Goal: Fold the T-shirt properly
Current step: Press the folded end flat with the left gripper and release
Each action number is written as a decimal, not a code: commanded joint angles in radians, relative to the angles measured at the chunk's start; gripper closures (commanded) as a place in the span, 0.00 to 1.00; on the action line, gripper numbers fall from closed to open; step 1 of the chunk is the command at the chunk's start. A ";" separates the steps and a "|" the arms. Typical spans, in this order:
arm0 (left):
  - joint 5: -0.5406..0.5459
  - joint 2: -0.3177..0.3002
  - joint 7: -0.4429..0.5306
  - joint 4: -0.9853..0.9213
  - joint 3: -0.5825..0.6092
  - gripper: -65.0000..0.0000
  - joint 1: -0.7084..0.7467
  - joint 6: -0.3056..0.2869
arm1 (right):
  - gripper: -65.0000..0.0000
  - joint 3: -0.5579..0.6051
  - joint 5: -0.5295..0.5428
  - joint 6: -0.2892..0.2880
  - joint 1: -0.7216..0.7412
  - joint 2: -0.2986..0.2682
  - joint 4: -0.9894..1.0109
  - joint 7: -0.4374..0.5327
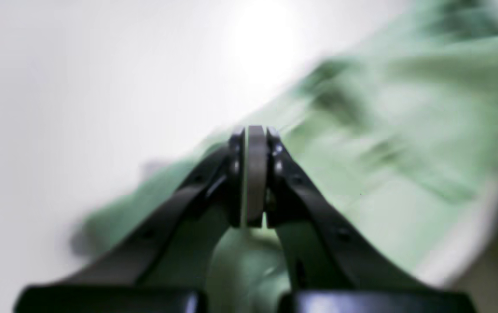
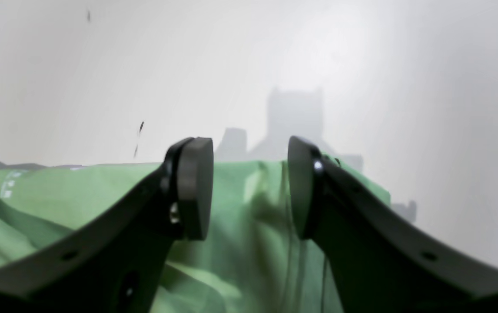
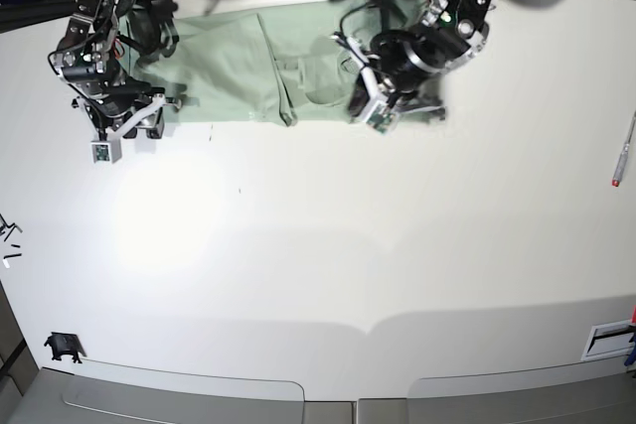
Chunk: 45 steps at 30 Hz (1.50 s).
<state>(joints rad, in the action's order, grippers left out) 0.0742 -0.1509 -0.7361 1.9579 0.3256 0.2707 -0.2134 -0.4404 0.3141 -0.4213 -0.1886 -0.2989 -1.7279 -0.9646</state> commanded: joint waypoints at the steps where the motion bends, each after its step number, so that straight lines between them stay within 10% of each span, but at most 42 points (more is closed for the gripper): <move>1: -0.016 0.002 0.042 0.014 0.002 1.00 0.007 0.024 | 0.60 -0.005 0.011 0.003 0.009 -0.014 -0.014 0.023; 12: -0.014 0.072 0.119 -0.126 0.004 1.00 0.045 0.090 | 0.60 -0.005 0.011 0.003 0.009 -0.014 -0.014 0.024; 20: 0.191 0.152 0.128 -0.126 0.003 1.00 0.039 -0.167 | 0.60 -0.005 0.056 0.003 0.009 -0.014 -0.014 0.023; 24: 0.188 0.104 0.069 -0.058 0.002 1.00 0.041 -0.183 | 0.60 -0.005 0.056 0.003 0.008 -0.014 -0.014 0.023; 33: -0.114 -0.019 0.025 0.122 0.001 1.00 0.145 0.074 | 0.60 -0.005 0.056 0.003 0.009 -0.014 -0.014 0.029; 45: -0.116 -0.037 0.034 0.117 0.005 1.00 0.270 0.098 | 0.60 -0.005 0.056 0.003 0.009 -0.014 -0.014 0.034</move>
<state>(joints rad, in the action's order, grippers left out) -0.0486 -0.1890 -0.7277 2.0590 0.3275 0.5369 -0.1154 -0.4404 0.3634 -0.4210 -0.1890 -0.2966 -1.7279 -0.9569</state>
